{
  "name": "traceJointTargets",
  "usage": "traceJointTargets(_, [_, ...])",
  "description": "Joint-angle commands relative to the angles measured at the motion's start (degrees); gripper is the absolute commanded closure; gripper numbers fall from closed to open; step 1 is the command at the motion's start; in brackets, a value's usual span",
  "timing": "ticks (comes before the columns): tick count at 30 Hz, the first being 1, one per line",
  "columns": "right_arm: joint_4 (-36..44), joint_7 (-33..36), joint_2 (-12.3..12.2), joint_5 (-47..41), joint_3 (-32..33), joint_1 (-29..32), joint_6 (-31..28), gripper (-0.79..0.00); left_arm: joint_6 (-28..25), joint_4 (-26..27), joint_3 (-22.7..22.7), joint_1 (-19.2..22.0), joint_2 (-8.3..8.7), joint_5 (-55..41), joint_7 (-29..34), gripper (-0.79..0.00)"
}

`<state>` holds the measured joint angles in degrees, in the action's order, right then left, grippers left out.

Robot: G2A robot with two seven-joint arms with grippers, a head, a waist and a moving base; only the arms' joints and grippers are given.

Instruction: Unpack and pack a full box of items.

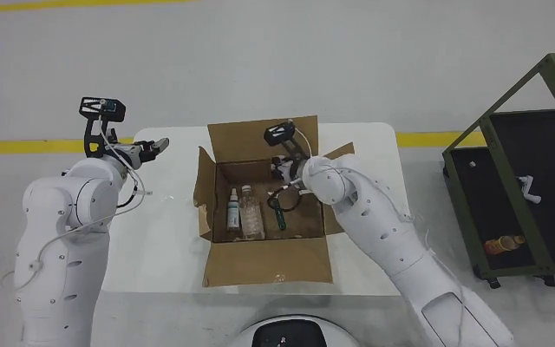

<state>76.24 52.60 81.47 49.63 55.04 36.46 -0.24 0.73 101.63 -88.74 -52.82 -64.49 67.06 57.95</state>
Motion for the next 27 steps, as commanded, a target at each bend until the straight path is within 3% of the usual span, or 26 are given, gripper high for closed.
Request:
traceJointTargets(1, [8.8, 0.9, -1.3, 1.7, 3.8, 4.2, -1.1, 0.000, 0.0, 0.0, 0.0, 0.0, 0.00, 0.0, 0.0, -0.785])
traceJointTargets(7, [25.4, 4.3, -4.3, 6.0, 14.8, 14.4, -3.6, 0.000, 0.0, 0.0, 0.0, 0.0, 0.00, 0.0, 0.0, -0.785])
traceJointTargets(16, [43.4, 13.7, -7.1, 12.4, 30.1, 22.9, -4.7, 0.000, 0.0, 0.0, 0.0, 0.0, 0.00, 0.0, 0.0, -0.785])
traceJointTargets(21, [48.3, 25.1, -8.3, 25.0, 33.8, 25.0, -3.8, 0.000, 0.0, 0.0, 0.0, 0.0, 0.00, 0.0, 0.0, -0.785])
traceJointTargets(27, [46.3, 35.3, -8.7, 26.6, 36.5, 28.0, -0.5, 0.000, 0.0, 0.0, 0.0, 0.0, 0.00, 0.0, 0.0, -0.785])
